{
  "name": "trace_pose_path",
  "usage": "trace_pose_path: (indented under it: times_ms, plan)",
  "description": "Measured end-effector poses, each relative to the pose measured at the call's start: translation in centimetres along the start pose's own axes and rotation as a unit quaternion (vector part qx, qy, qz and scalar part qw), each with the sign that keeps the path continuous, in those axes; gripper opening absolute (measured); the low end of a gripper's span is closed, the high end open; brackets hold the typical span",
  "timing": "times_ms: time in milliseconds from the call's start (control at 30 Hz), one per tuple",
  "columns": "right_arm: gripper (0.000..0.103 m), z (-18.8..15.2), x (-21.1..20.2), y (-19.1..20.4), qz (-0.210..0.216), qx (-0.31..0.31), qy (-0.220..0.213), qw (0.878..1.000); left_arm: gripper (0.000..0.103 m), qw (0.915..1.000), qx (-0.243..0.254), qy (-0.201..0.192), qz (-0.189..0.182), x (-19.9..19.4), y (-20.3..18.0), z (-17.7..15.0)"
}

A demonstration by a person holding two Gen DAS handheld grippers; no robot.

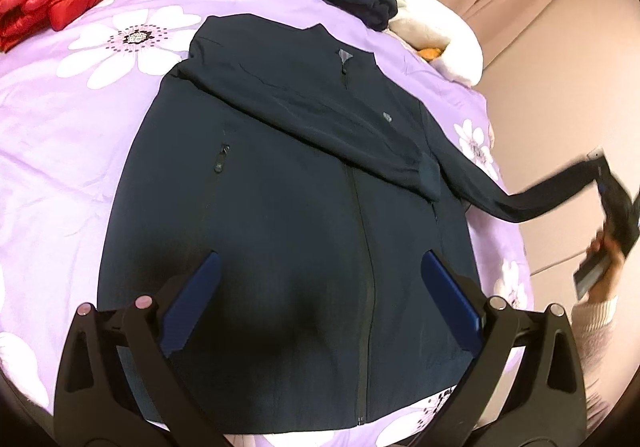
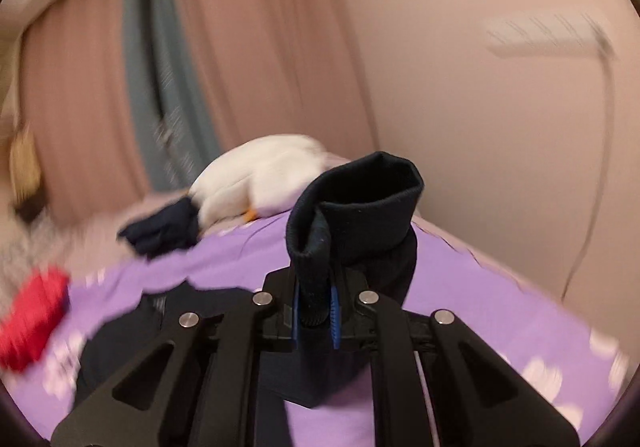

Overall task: Fold large clothes
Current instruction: 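Lay the held sleeve across the jacket body with the right tool and release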

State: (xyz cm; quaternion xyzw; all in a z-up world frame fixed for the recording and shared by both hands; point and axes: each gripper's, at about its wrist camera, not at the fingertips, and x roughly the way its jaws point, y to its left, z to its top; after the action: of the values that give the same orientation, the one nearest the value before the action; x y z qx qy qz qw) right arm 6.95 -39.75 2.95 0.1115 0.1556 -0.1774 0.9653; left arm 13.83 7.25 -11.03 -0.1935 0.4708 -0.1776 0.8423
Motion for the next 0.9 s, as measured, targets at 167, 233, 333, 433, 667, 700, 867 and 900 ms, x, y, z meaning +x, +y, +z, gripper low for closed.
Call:
trace_pose_path:
  times_ms: [167, 233, 333, 433, 667, 700, 867, 900]
  plan:
    - [0.011, 0.6, 3.7, 16.4, 0.065, -0.156, 0.043, 0.985, 0.101, 0.9995, -0.021, -0.021, 0.0, -0.8, 2.3, 1.4]
    - [0.011, -1.3, 4.7, 22.3, 0.095, -0.205, 0.063, 0.972, 0.101, 0.9989, -0.035, -0.03, 0.0, -1.0, 3.7, 1.7]
    - [0.011, -7.2, 6.9, 31.4, 0.132, -0.287, 0.109, 0.942, 0.101, 0.9977, -0.06, -0.029, 0.01, -0.8, 5.8, 1.9]
    - [0.024, -14.4, 9.2, 37.2, 0.158, -0.363, 0.179, 0.901, 0.101, 0.9958, -0.088, -0.021, 0.013, -0.4, 7.7, 1.6]
    - [0.049, -23.2, 9.2, 37.1, 0.228, -0.373, 0.284, 0.853, 0.101, 0.9939, -0.109, -0.012, 0.016, -0.3, 10.1, 1.3]
    - [0.052, -22.7, 8.6, 35.7, 0.245, -0.357, 0.284, 0.856, 0.101, 0.9937, -0.111, -0.013, 0.011, -0.2, 10.2, 1.5]
    - [0.061, -18.7, 6.4, 25.8, 0.274, -0.248, 0.269, 0.889, 0.101, 0.9909, -0.126, -0.013, -0.046, 1.5, 9.7, 3.6]
    - [0.062, -18.5, 6.5, 24.5, 0.268, -0.23, 0.269, 0.896, 0.101, 0.9902, -0.126, -0.01, -0.058, 2.4, 9.3, 4.6]
